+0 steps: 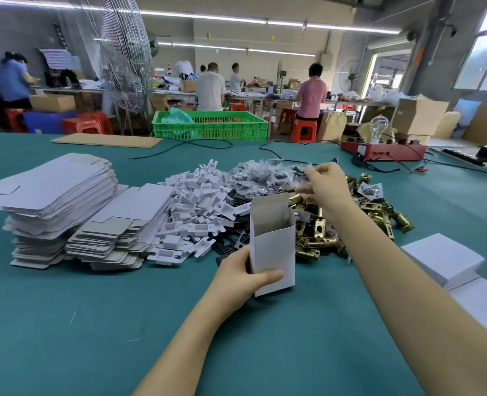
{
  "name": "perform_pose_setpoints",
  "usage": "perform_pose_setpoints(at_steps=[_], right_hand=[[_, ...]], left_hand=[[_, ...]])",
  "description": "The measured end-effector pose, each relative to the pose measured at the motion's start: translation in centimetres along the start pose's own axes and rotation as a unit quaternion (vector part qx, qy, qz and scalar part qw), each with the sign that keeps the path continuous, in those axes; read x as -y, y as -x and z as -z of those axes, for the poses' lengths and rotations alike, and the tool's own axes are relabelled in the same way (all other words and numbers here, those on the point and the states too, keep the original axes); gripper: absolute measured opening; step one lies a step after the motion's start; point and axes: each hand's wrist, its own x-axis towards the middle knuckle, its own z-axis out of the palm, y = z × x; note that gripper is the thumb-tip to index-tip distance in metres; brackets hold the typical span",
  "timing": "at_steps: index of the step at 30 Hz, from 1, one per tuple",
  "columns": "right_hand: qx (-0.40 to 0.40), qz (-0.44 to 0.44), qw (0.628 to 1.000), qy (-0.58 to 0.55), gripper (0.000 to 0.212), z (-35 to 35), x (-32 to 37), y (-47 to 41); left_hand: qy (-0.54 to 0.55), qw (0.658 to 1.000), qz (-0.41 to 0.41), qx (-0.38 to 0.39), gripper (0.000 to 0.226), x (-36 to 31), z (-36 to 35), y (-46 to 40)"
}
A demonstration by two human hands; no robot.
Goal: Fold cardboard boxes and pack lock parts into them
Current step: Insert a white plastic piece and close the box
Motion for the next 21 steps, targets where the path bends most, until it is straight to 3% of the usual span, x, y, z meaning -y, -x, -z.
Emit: perform_pose_setpoints(at_steps=[3,8,12,15,18,21], right_hand=[[-0.018,-0.091,0.993,-0.066,0.014,3.6,-0.2,2.8],[0.073,-0.155,0.975,-0.144,0.009,7.6,0.2,6.6],[0.182,-0.066,0.98,-0.043,0.02,9.1,2.9,8.1],[0.263,0.032,0.961,0.078,0.016,9.0,5.2,9.2],[0.277,0.125,0.93,0.206,0.013,7.6,6.9,10.6],[0.256,0.201,0.91,0.257,0.013,6.4,7.9,11.7]], left_hand=[[-0.004,1.0,-0.01,0.012,0.048,-0.3,-0.2,0.2],[-0.009,0.999,-0.04,0.026,0.045,-0.3,-0.4,0.5],[-0.034,0.999,-0.03,0.008,0.041,-0.4,-0.6,0.6],[-0.043,0.999,-0.028,-0.002,0.038,-0.3,-0.7,0.5],[-0.04,0.999,-0.027,-0.009,0.034,-0.2,-0.8,0.4],[-0.038,0.999,-0.032,-0.006,0.036,-0.2,-0.8,0.5]])
